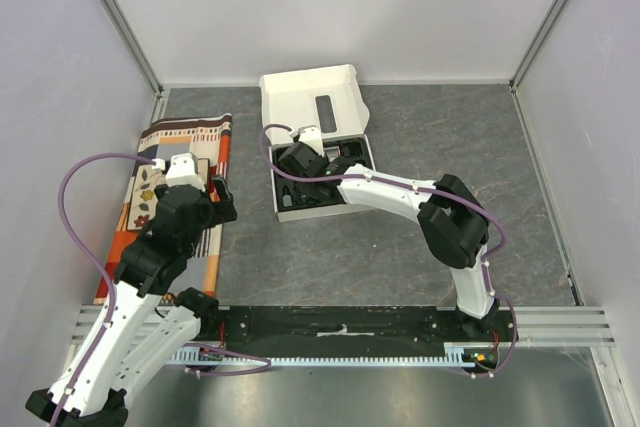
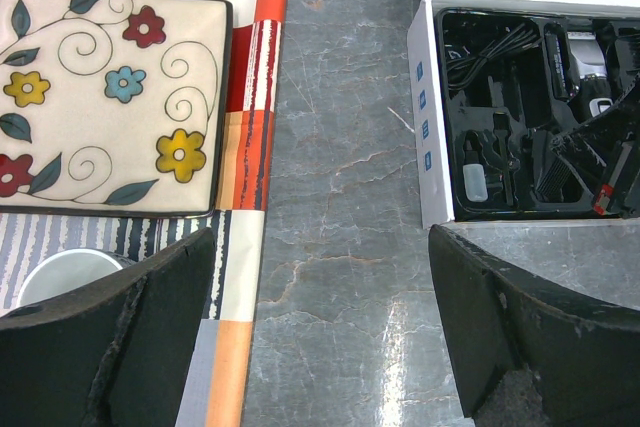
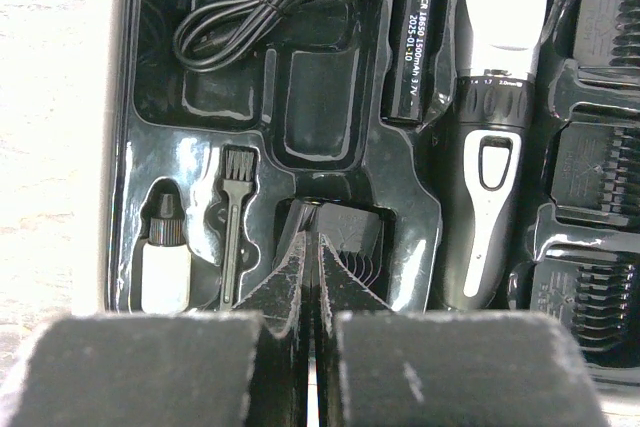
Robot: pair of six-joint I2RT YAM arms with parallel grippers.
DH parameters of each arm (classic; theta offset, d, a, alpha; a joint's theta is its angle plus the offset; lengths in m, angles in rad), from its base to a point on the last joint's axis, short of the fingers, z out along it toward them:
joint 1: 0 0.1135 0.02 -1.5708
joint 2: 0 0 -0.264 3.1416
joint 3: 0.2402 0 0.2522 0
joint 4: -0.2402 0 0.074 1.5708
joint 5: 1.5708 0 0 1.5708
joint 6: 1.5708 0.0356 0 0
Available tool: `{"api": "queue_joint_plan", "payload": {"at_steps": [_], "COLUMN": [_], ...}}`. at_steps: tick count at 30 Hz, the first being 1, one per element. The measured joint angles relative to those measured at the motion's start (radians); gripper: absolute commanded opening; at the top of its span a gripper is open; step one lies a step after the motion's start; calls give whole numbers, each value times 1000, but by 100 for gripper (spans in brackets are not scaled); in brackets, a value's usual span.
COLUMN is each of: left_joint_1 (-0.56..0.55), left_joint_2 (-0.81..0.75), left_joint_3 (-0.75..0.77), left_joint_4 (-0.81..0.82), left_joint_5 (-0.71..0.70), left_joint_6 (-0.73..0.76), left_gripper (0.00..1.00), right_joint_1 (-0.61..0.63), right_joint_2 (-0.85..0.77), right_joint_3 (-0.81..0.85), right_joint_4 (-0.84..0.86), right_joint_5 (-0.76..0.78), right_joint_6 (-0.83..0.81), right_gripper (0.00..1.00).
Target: Sort the hair-cutting tools
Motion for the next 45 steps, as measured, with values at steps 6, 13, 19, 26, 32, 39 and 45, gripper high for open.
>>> {"api": "queue_joint_plan", "payload": {"at_steps": [6,13,19,26,32,39,45], "left_joint_1": [0,0,0,0,0,0,0], "left_joint_2": [0,0,0,0,3,6,23], "left_joint_3": [0,0,0,0,0,0,0], "left_joint_4": [0,0,0,0,0,0,3], "left_joint_5": [0,0,0,1,2,2,10], "left_joint_6": [0,0,0,0,0,0,0], "left_gripper": [93,93,93,93,93,93,94], "right_joint_1": [1,5,6,6,4,4,-5], "right_joint_2": [2,39,51,52,52,52,42], "right_joint_3": [0,0,6,19,53,95,97], "right_joint_4": [2,10,8,-6,-40,-44,-63], "right_joint_5": [-14,-37,-37,-39,-46,-59,-40], "right_joint_6": [0,-2,-15,-22,-37,-40,-67], "right_gripper": [0,0,2,22,31,36,39]}}
